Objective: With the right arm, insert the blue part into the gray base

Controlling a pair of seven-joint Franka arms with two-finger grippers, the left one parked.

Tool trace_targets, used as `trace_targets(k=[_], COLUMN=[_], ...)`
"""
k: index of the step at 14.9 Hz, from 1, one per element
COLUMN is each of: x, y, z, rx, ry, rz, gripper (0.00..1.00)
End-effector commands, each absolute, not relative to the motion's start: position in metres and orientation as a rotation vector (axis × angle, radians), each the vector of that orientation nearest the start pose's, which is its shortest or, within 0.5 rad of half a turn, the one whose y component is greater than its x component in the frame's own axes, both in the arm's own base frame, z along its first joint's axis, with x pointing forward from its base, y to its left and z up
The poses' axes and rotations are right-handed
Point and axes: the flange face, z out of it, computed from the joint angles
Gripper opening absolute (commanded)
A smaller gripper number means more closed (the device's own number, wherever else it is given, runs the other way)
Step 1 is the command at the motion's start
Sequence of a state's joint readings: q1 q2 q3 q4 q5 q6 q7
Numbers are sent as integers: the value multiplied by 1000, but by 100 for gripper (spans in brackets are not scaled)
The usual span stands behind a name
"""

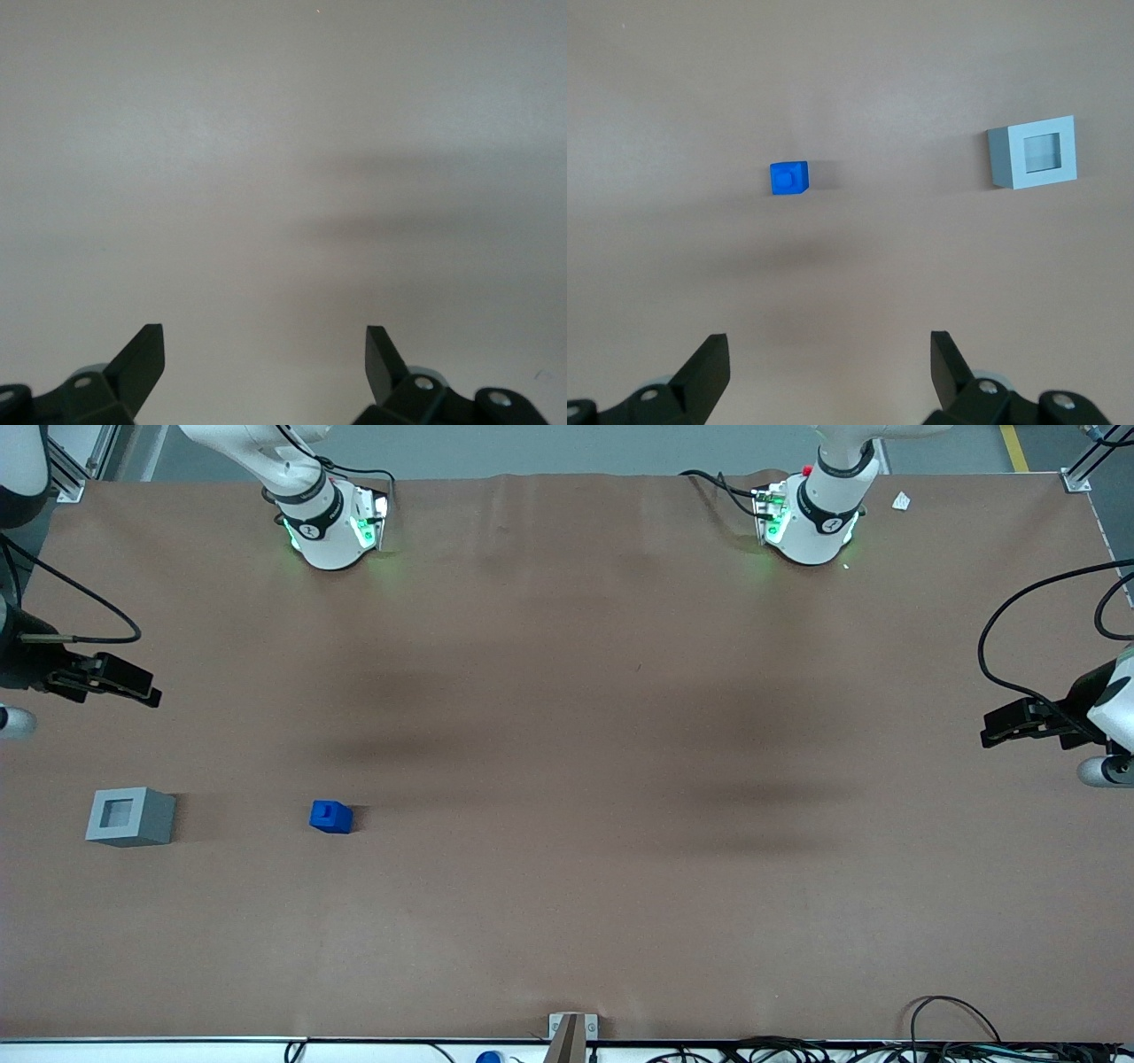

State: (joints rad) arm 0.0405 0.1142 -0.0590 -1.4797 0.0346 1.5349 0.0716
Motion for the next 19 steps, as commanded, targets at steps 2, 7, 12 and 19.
trace_targets(k=[2, 7, 12, 19], x=[586, 614, 639, 656], y=[5, 43, 64, 73], z=[591, 544, 484, 394], rx=[-3124, -3134, -3139, -3139], ry=[146, 173, 178, 196], rz=[106, 104, 111, 115], gripper=[100, 100, 100, 100])
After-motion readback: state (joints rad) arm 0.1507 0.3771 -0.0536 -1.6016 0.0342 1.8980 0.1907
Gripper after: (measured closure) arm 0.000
